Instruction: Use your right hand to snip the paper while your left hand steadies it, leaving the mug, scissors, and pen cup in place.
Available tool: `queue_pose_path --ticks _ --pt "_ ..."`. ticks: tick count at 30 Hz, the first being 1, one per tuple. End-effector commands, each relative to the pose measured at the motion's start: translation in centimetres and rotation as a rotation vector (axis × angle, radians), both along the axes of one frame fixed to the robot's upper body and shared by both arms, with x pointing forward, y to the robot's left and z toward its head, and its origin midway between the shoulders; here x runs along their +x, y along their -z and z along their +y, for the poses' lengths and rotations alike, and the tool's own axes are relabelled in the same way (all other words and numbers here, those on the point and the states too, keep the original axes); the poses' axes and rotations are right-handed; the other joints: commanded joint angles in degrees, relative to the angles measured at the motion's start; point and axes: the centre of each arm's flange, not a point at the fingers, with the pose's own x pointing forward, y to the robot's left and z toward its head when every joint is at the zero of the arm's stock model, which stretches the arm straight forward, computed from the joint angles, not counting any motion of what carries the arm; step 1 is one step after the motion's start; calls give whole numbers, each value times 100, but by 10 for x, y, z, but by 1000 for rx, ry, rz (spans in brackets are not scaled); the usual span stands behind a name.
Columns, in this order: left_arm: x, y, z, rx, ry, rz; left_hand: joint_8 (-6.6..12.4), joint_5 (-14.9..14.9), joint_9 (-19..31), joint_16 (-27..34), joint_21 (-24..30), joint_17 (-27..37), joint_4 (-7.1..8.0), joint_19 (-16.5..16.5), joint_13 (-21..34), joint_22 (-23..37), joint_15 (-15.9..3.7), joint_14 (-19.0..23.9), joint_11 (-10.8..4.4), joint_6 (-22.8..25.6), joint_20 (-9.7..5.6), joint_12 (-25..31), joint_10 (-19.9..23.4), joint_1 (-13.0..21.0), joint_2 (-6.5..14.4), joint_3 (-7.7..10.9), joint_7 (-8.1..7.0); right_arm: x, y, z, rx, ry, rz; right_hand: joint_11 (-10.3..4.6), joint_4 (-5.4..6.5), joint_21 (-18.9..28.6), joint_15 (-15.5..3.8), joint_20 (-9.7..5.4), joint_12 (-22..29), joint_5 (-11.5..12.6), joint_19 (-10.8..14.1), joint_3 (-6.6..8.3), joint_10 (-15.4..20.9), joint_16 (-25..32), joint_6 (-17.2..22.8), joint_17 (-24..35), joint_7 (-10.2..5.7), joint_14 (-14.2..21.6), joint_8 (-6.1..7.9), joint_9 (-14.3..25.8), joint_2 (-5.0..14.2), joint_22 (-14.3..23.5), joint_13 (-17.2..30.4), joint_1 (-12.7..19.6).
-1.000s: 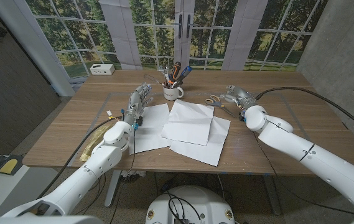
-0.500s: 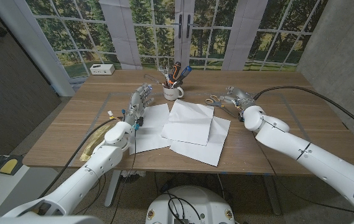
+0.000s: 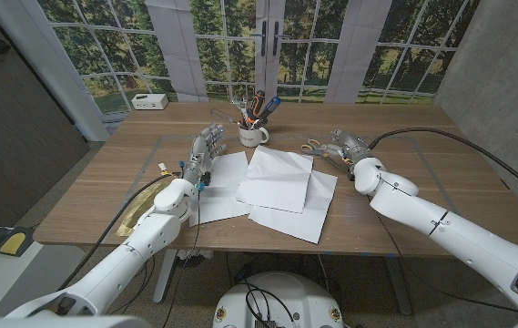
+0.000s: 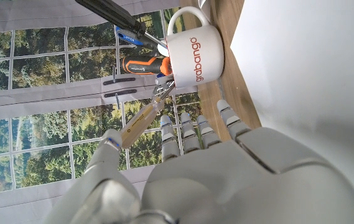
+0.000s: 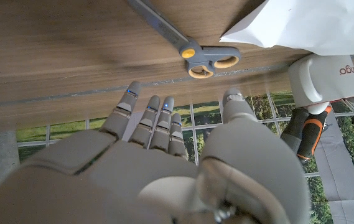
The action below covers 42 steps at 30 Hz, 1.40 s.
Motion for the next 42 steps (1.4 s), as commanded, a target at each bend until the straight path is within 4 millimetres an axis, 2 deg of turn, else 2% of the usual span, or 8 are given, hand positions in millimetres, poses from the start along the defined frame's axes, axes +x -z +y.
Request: queue_pose_path --ticks 1,26,28,31,34,42 --pt "1 1 -2 6 6 5 -2 23 20 -3 -22 29 -2 28 11 13 -4 50 -9 58 -34 -38 34 41 13 -11 -4 2 8 5 -20 14 5 11 30 16 -206 25 58 -7 4 26 -19 49 67 67 -39 37 33 33 -15 16 81 73" --pt "0 1 -3 10 9 5 -49 21 23 -10 -92 31 2 56 15 15 14 56 -6 91 -18 -82 32 38 23 -23 -1 7 21 17 -84 56 -10 -7 55 51 -220 10 400 -10 58 -27 45 199 73 327 25 124 -11 39 -27 28 424 119" --pt "-1 1 -3 9 10 5 -52 21 23 -9 -97 31 2 58 15 15 13 60 -15 94 -19 -83 39 38 24 -24 -1 8 22 18 -90 54 -6 -43 -13 50 -257 -29 540 68 36 100 15 241 89 436 -14 119 -16 43 137 34 582 351" --pt "0 1 -2 18 19 13 -57 21 23 -12 -105 31 2 63 15 15 12 57 -6 97 -22 -86 44 38 26 -25 11 8 23 19 -99 56 -6 -58 -42 56 -277 -45 616 104 39 147 -4 260 81 494 -35 106 -25 44 179 37 668 461" --pt "0 0 -2 25 18 9 -82 21 24 -24 -128 31 3 48 16 15 29 31 -4 66 -7 -99 35 37 28 -28 -5 9 23 21 -100 58 -15 -85 -105 66 -308 -100 749 198 42 272 -49 300 83 595 -63 102 -29 47 271 41 824 729" --pt "-1 -1 -2 44 35 20 -100 20 24 -30 -152 32 6 50 17 16 30 18 -5 60 -3 -116 23 32 30 -33 2 11 26 22 -105 69 -35 -124 -85 139 -317 -205 935 258 188 293 -64 366 102 744 -66 92 -34 49 237 55 1020 888"
